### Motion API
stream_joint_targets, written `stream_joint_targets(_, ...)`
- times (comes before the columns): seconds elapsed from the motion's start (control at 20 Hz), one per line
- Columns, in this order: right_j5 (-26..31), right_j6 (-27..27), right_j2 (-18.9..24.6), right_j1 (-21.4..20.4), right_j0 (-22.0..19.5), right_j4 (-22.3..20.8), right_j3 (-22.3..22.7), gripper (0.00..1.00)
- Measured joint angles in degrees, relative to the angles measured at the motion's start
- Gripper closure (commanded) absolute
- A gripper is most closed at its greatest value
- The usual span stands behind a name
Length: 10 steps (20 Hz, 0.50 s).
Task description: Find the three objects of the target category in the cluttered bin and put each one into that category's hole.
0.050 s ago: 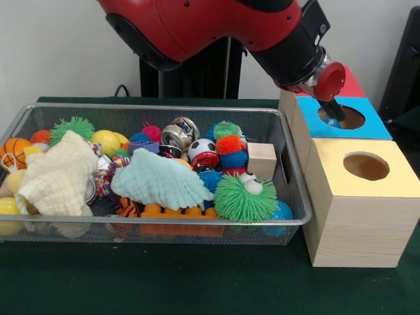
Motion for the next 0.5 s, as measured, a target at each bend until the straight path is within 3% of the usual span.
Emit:
stream_joint_targets(0.35, 0.1, 0.0, 0.0, -0.5, 0.0, -1.3, -0.4, 1.0)
stream_joint_targets(0.5, 3.0, 0.0, -0.1, -3.6, 0.1, -2.0, -0.4, 1.0)
